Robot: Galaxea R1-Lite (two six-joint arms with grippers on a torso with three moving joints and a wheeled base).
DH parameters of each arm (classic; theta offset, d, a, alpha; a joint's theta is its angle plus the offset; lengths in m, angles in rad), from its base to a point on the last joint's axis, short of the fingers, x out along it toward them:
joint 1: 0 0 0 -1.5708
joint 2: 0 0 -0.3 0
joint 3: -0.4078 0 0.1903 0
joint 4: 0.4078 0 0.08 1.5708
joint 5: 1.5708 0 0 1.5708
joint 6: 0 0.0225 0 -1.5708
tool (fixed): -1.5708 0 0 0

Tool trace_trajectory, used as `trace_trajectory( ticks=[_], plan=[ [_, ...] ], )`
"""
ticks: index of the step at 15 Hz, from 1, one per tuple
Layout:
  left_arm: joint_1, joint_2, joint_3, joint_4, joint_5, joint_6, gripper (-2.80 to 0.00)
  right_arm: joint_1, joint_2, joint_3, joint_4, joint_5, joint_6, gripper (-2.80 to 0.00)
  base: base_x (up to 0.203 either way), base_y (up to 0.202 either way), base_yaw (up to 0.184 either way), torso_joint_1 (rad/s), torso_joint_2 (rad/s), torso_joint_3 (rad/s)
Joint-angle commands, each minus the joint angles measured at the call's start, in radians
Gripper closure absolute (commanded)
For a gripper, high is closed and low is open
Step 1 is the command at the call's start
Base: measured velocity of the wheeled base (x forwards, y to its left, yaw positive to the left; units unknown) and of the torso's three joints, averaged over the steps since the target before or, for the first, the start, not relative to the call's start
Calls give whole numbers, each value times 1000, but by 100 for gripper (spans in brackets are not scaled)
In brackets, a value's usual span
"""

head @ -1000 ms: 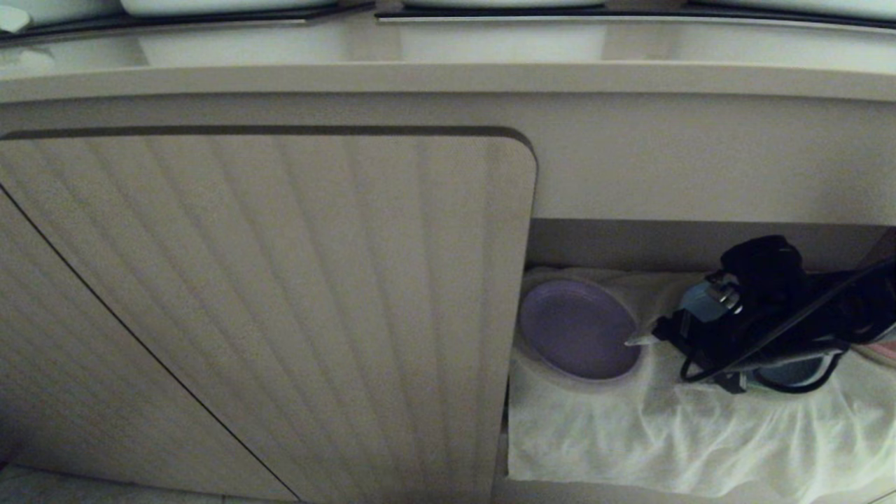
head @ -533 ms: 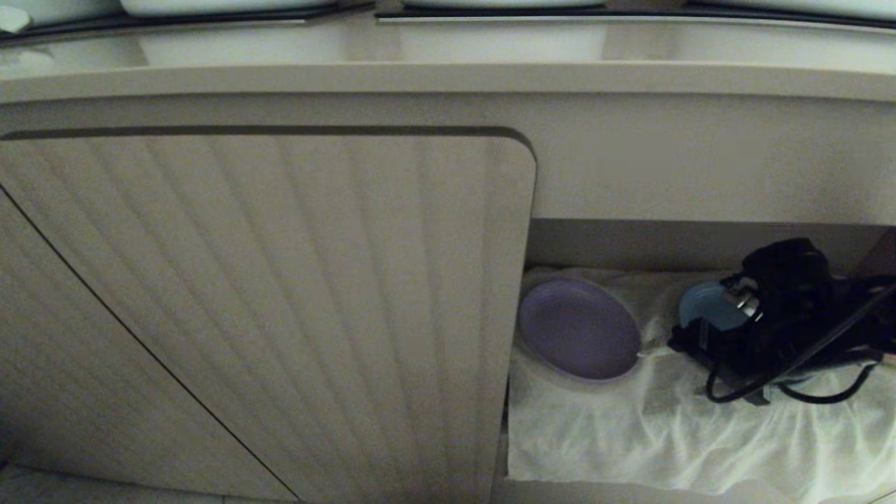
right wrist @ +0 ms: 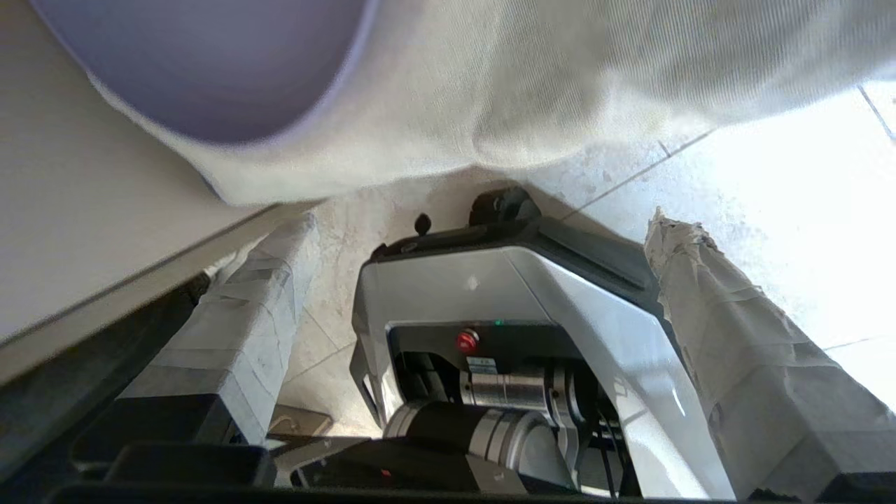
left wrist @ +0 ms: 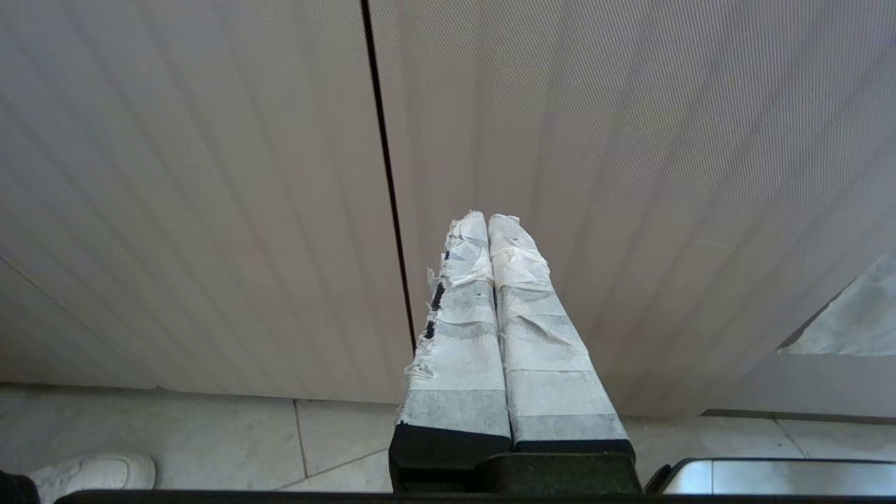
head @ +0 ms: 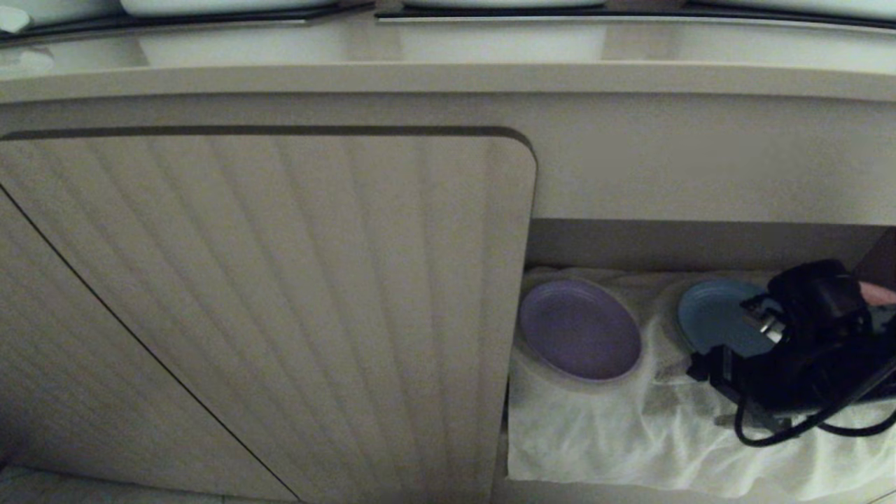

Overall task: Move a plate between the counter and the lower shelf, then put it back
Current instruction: Pick up the plate in the cupboard

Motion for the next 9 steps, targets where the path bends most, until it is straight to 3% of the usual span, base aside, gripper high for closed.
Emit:
trace_trajectory(
  ticks=[1,9],
  plan=[
    [0,0,0,0,0,0,0,1,-33,21,1,2,3,-3,0,0,0,0,0,0],
    [0,0,0,0,0,0,0,0,-125,76,58,2,-15,0,0,0,0,0,0,0]
  ],
)
